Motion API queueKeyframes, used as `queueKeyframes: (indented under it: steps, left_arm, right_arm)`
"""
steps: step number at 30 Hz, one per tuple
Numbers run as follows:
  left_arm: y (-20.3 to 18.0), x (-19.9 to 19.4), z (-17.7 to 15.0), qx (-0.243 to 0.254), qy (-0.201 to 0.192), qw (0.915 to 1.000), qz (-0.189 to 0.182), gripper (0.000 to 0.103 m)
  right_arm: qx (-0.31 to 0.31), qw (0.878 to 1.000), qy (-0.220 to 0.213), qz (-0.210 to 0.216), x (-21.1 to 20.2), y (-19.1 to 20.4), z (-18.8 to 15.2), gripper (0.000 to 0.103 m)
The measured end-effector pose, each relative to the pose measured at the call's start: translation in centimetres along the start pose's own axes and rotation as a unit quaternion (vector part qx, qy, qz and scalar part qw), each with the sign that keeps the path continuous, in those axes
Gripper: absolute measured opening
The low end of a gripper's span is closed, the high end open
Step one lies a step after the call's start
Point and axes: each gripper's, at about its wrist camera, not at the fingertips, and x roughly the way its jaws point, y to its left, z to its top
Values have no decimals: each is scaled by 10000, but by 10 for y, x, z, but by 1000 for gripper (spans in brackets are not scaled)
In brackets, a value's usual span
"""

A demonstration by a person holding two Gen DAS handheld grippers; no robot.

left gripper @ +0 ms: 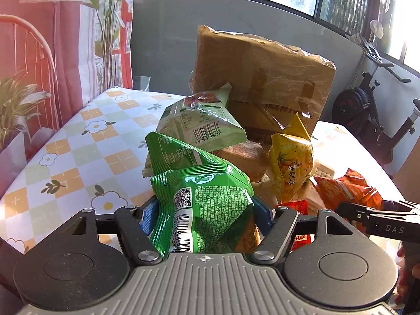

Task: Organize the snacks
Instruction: 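Lift green chip bag with left tool while right tool lifts orange bag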

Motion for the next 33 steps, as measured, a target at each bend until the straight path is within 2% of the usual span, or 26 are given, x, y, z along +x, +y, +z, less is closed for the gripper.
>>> queueKeyframes:
  steps: [7,11,16,24,33]
  left_arm:
    - [13,-28,27,180,-614,9974,332,74]
    - [16,-44,47,292,-1040,9935,352,74]
    - [14,-53,68,316,-1303,9905,322,74]
    - [10,-54,112,627,-1694,9828,392,74]
    - [11,-36,155,871,-1803,9788,425,74]
  right_arm:
    - [47,9982,-563,-183,-25,-9,21,85]
    - [-54,9957,-882,-267,-34,-12,38,85]
    - [-106,9914,-1261,-342,-44,-15,57,85]
    - [-437,9868,-1534,-276,-39,-12,96,85]
    - [-763,9828,-1676,-147,-16,-8,132,86]
